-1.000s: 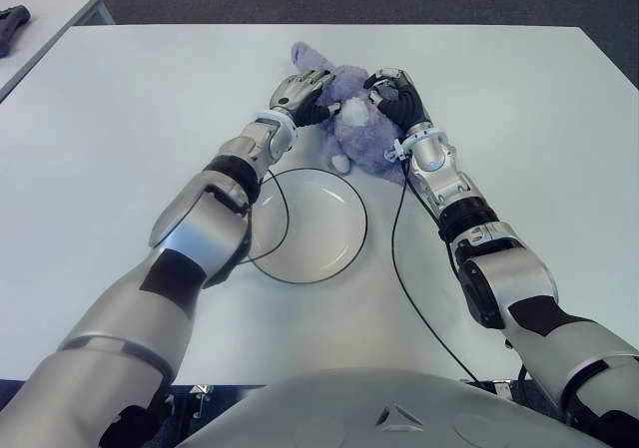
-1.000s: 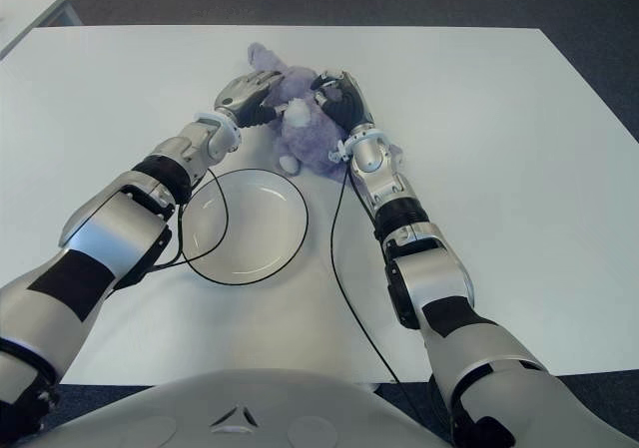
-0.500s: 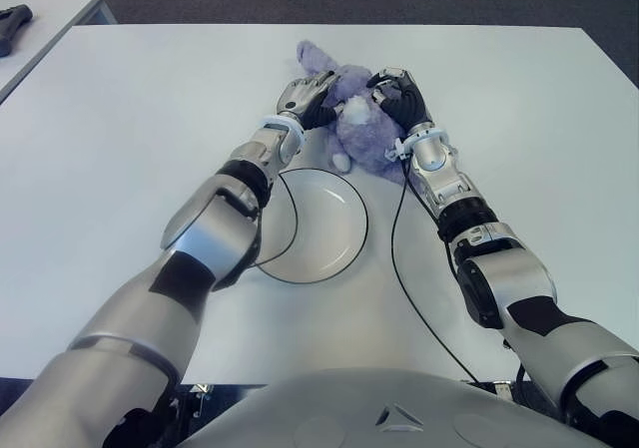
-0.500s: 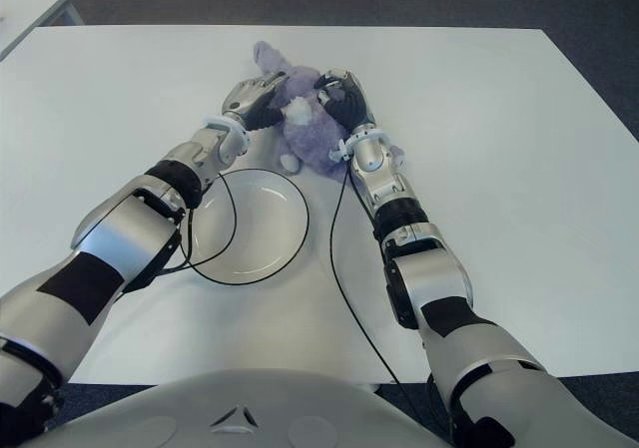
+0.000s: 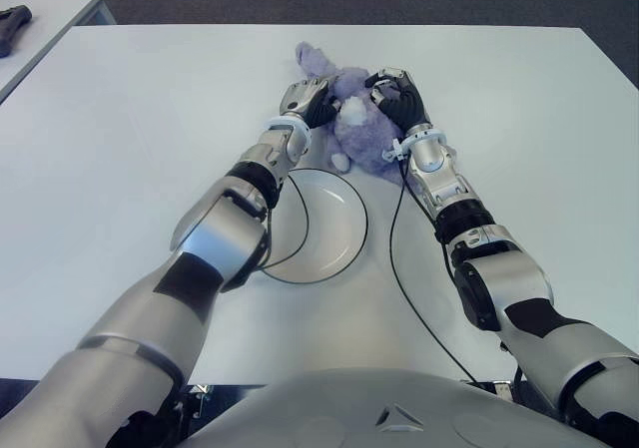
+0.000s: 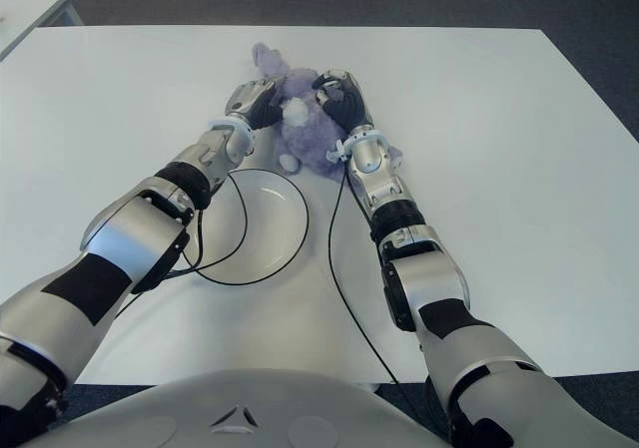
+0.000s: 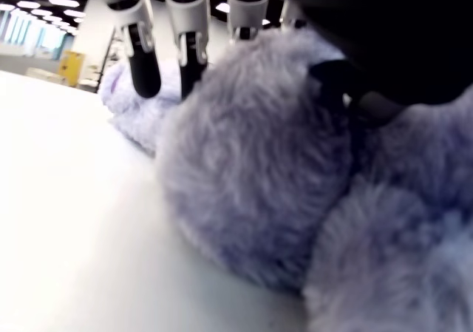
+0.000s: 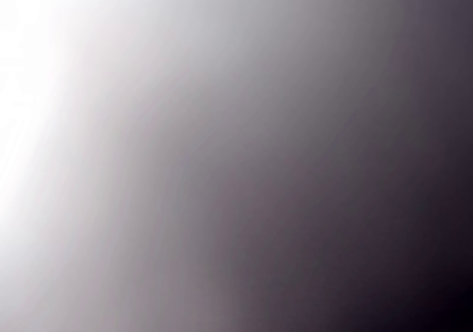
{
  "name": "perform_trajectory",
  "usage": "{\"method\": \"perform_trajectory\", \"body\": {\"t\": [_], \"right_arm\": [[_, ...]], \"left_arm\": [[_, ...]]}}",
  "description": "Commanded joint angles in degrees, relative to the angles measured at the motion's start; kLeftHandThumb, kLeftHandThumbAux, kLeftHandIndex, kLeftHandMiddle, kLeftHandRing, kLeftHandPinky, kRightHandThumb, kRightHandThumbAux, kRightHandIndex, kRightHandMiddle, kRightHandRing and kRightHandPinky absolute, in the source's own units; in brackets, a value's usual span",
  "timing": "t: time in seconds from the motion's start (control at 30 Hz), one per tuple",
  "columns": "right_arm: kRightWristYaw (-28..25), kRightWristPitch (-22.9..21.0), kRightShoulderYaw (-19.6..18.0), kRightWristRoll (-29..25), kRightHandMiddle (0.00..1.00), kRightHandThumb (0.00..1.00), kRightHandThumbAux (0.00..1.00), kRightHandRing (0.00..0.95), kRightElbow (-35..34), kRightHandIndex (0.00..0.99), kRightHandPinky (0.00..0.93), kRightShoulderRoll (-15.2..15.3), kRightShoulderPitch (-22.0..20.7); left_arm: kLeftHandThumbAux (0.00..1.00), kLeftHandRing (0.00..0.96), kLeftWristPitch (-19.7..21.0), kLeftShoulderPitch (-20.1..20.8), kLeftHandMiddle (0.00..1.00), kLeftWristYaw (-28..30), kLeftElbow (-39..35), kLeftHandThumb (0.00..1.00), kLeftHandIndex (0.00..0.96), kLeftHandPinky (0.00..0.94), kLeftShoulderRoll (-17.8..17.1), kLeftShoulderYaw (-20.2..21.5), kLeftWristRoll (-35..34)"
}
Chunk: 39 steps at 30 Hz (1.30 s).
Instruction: Put the doll into the plate.
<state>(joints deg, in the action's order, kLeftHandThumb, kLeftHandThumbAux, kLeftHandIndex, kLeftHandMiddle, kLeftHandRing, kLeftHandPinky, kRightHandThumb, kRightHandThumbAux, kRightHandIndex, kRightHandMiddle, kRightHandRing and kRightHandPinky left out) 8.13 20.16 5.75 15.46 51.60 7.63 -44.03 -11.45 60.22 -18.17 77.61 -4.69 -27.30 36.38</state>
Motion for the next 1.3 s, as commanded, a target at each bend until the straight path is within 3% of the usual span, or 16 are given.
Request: {"method": "perform_trajectory", "body": {"t": [0.03,0.3,0.33,0.4,0.53,0.57,0.6,0.63,0.9,0.97,1.13,1.23,1.3], "right_arm": [[-0.5,-0.82,0.03,-0.77,0.331,0.696,0.724,0.367,0.36,0.413,0.373,-0.8,1.95],[-0.47,-0.14,-0.31,-1.06,0.334,0.696,0.724,0.374,-0.14,0.413,0.376,-0.84,2.16],[-0.54,0.06,-0.42,-1.2,0.335,0.694,0.725,0.374,-0.17,0.413,0.375,-0.86,2.19],[-0.64,0.48,-0.67,-1.5,0.338,0.695,0.724,0.376,-0.13,0.413,0.378,-0.89,2.2],[-0.67,0.93,-1.04,-1.77,0.341,0.696,0.724,0.378,-0.01,0.414,0.381,-0.84,2.12],[-0.66,1.0,-1.11,-1.8,0.343,0.696,0.724,0.38,0.03,0.414,0.384,-0.82,2.09],[-0.61,1.03,-1.16,-1.81,0.343,0.696,0.724,0.381,0.05,0.414,0.384,-0.8,2.07],[-0.58,1.05,-1.19,-1.84,0.345,0.696,0.725,0.382,0.09,0.414,0.386,-0.77,2.05],[-0.64,1.03,-1.44,-2.24,0.347,0.696,0.725,0.381,0.08,0.413,0.386,-0.58,1.98],[-0.68,1.22,-1.53,-2.31,0.348,0.696,0.726,0.381,0.03,0.413,0.387,-0.39,1.97],[-0.9,1.96,-1.7,-2.32,0.346,0.695,0.726,0.376,0.11,0.413,0.379,0.34,1.9],[-1.42,2.39,-2.0,-2.58,0.342,0.694,0.727,0.37,-0.01,0.413,0.37,0.97,1.98],[-2.29,2.7,-2.44,-2.94,0.34,0.692,0.727,0.369,-0.39,0.413,0.371,2.05,2.22]], "left_arm": [[0.347,0.364,1.81,-1.76,0.356,3.0,1.45,0.747,0.249,0.38,1.16,0.29,-0.11],[0.337,0.384,2.67,-1.66,0.43,2.58,1.43,0.774,0.425,0.325,1.12,0.95,-0.21],[0.587,0.373,2.75,-1.67,0.434,2.65,1.42,0.744,0.435,0.313,1.12,1.13,-0.29],[0.665,0.372,2.86,-1.73,0.437,2.66,1.4,0.736,0.439,0.333,1.09,1.3,-0.29],[0.672,0.378,2.86,-2.13,0.44,2.33,1.19,0.737,0.441,0.384,1.21,2.63,-1.47],[0.658,0.398,2.89,-2.18,0.464,2.26,1.15,0.822,0.449,0.433,1.26,2.95,-1.74],[0.655,0.401,3.0,-2.19,0.468,2.16,1.13,0.836,0.451,0.441,1.34,3.26,-1.99],[0.654,0.44,3.09,-2.19,0.472,2.1,1.12,0.847,0.452,0.502,1.41,3.47,-2.16],[0.653,0.572,3.97,-2.19,0.465,1.22,1.03,0.852,0.47,0.626,1.84,4.65,-2.72],[0.661,0.645,4.25,-2.18,0.49,0.86,0.99,0.846,0.422,0.692,1.97,4.87,-2.84],[0.663,0.683,4.69,-2.1,0.506,0.47,0.93,0.845,0.406,0.709,2.11,5.2,-2.94],[0.663,0.673,4.92,-2.02,0.503,0.28,0.89,0.845,0.409,0.65,2.06,5.36,-2.85],[0.663,0.673,5.14,-1.89,0.503,0.02,0.84,0.846,0.41,0.664,1.82,5.32,-2.63]]}}
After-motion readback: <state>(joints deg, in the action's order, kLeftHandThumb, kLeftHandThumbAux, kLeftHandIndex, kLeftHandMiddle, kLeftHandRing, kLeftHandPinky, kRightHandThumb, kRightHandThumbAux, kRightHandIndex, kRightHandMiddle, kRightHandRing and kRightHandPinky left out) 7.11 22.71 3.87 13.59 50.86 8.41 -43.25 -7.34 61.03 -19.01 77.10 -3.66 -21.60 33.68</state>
